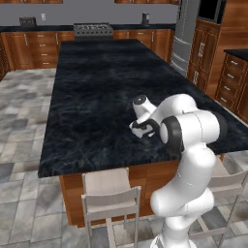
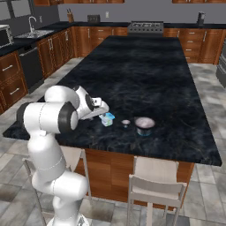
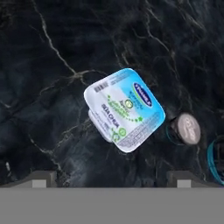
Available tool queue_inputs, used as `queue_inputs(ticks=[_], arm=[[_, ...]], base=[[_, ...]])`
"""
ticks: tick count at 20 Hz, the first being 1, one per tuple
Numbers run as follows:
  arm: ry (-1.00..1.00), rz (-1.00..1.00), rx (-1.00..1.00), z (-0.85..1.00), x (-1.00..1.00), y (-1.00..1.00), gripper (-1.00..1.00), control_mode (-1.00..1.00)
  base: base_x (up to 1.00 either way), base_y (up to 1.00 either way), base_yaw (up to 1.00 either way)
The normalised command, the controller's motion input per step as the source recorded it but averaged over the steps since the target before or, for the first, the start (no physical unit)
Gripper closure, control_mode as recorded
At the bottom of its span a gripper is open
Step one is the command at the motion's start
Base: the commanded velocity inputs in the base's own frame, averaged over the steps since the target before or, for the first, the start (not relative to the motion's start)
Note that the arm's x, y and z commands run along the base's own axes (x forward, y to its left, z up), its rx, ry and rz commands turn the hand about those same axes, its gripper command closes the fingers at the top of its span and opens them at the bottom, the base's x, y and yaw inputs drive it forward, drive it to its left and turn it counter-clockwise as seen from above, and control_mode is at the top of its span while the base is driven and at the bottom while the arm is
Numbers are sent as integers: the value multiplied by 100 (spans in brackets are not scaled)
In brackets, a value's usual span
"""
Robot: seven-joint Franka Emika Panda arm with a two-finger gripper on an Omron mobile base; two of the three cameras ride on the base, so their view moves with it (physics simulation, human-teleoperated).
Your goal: Stack the yogurt containers by placing the smaller containers on top of the larger containers.
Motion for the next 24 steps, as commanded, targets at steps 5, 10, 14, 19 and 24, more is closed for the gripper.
queue_inputs(ticks=[5, 10, 14, 19, 24], arm=[[-1, 0, 0, -18, 35, -2, -100, -100], [-2, 0, 0, -20, 31, -5, -100, -100], [-2, 0, 0, -24, 27, -5, -100, -100], [-1, 0, 0, -22, 26, -1, -100, -100], [-2, 0, 0, -22, 24, 0, -100, -100]], base=[[0, 0, 0], [0, 0, 0], [0, 0, 0], [0, 0, 0], [0, 0, 0]])
